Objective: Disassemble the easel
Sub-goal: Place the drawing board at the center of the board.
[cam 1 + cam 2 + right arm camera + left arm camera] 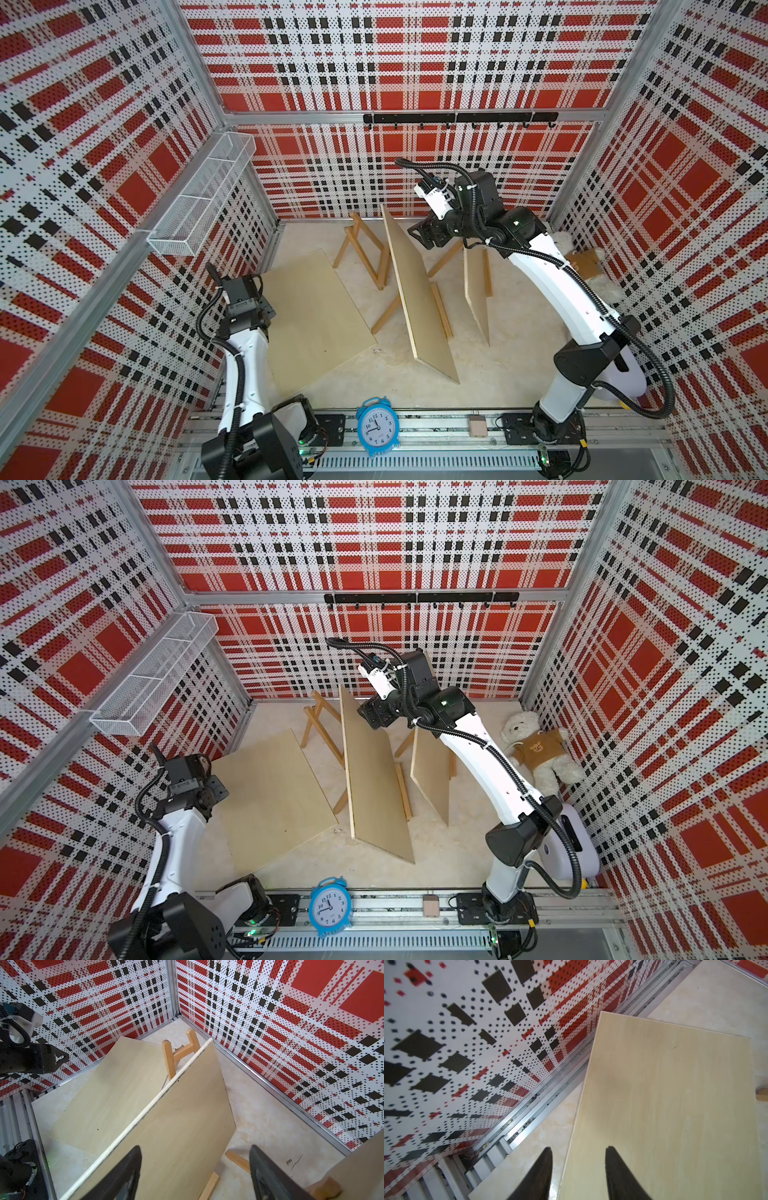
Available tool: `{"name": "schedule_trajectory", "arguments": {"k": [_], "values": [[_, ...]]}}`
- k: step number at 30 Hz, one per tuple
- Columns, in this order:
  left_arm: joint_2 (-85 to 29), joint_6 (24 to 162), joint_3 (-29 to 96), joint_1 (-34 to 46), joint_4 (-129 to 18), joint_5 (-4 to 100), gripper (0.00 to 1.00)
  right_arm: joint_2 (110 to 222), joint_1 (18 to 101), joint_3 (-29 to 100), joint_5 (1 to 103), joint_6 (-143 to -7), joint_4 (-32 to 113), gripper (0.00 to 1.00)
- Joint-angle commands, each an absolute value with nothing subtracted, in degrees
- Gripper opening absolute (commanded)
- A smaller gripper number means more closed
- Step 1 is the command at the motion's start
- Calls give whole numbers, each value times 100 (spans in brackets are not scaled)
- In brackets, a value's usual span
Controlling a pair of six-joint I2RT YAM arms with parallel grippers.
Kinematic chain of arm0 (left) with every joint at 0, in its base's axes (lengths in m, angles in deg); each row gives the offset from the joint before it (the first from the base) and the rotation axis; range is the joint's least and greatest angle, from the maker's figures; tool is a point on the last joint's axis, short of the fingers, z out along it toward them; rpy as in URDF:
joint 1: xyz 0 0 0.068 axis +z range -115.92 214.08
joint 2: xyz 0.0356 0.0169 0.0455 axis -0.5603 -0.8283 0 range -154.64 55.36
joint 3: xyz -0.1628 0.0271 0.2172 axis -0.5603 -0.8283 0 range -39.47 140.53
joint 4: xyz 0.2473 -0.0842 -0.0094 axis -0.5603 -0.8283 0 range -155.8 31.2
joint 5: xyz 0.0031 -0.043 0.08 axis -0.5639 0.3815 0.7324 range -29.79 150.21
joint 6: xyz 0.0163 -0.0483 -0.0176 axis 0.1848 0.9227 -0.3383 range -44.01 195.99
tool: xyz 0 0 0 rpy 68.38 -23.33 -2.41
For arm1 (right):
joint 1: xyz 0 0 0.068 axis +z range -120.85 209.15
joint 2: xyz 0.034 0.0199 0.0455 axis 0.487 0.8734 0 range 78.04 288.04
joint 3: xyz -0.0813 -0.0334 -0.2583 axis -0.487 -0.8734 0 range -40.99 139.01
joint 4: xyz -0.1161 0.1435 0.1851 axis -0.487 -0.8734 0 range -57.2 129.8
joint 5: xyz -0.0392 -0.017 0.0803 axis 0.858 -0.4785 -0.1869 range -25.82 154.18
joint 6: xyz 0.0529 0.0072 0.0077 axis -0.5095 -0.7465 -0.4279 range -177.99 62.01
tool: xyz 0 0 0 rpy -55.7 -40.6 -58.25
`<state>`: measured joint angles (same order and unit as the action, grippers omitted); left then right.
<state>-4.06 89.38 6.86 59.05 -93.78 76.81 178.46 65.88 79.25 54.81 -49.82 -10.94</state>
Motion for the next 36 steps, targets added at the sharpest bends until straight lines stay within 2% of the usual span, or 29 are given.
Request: {"name": "schedule_trajectory", "arguments": {"k": [1,8,10,15,24,36], "values": [[-249,8854,775,5910,-9475,7869,45,17722,6587,7924,5504,-4977,-889,83],[-530,9021,1019,5422,-9979,8146,39,17750,6569,7958,5583,-4894,-931,84],[-873,9189,1131,5362,-10235,8086,42,17765,6548,7979,5568,-4883,-948,83],[-2008,9383,1608,5314,-10994,7918,37,17831,6429,8130,5445,-4885,-1070,83],[-3244,9798,2215,5638,-11126,7604,37,17805,6307,8059,5398,-4904,-1064,83],[-4264,9513,2634,5669,-10757,8729,34,17941,6294,8301,5521,-4930,-1315,83]]}}
